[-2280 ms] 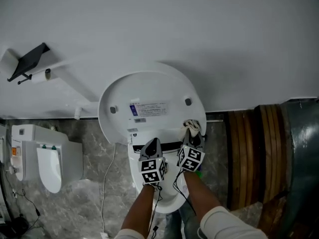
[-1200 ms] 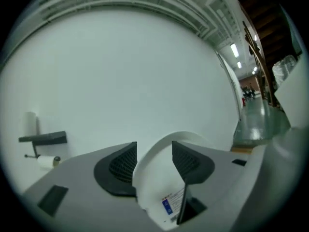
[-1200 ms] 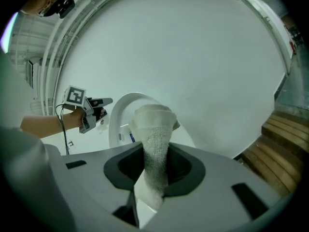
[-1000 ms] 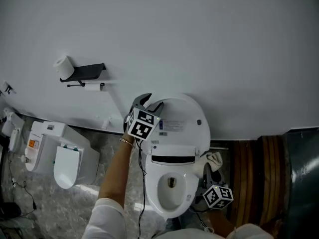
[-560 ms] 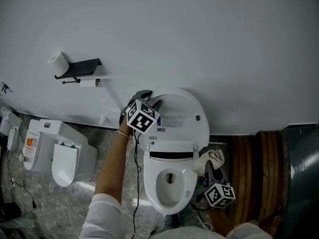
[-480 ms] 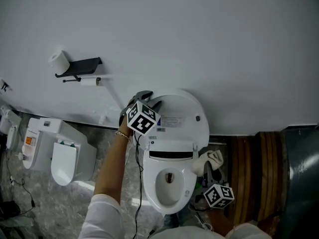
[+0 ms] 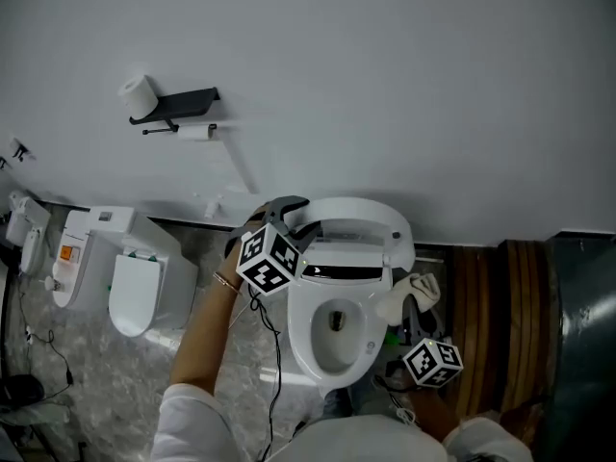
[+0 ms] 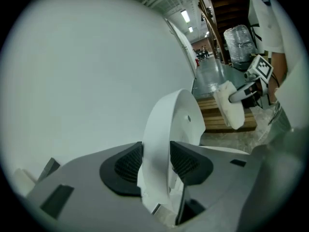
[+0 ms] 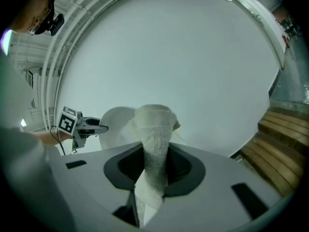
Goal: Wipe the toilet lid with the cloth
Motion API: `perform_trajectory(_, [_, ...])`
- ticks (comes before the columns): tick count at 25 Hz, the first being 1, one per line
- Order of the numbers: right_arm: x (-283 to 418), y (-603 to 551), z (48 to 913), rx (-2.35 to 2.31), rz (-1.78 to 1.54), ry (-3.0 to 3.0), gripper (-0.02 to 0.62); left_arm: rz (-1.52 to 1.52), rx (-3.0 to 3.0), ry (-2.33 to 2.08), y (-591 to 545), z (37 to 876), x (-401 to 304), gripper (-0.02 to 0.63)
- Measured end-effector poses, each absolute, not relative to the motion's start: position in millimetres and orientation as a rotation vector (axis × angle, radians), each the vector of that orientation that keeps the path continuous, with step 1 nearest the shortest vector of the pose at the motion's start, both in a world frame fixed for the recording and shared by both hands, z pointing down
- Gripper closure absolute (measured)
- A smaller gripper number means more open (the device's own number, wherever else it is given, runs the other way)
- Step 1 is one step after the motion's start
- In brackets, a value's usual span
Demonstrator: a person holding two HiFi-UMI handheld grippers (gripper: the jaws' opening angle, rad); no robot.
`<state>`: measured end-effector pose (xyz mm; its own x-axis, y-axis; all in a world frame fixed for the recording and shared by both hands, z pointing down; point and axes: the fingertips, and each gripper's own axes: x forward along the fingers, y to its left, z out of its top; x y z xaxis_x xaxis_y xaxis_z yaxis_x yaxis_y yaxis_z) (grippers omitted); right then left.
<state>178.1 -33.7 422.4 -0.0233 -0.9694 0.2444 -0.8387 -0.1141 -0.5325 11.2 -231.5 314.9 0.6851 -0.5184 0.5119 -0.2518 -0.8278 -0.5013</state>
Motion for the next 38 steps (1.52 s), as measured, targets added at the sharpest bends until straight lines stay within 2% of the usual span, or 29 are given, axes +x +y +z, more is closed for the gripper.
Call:
perform_trajectory(9, [159,74,380,-2.049,-0.739,2.121,0.5,-1.037,-2.323,0.377,-63,375,-29,0.4])
perform_trajectory(15, [182,146,386,-2.181,-0.807,2.124,0.5,-1.018,-2.167,0.47,19,436,-48,0.399])
perform_trajectory(21, [183,168,382,-2.217,-0.845,2.144,0.5,-1.106,-2.103,0.489,83,501,-64,0.391])
perform_trajectory(30, [136,164,430,-2.084,-1.057,2.359,0.5,-1.327,-2.221,0.065,170,611,-93,0.373])
perform_trajectory(38, [122,163,502,-2.067,-1.245,2.409,0.5,-1.381,-2.4,0.074,185,696,-90,0.376])
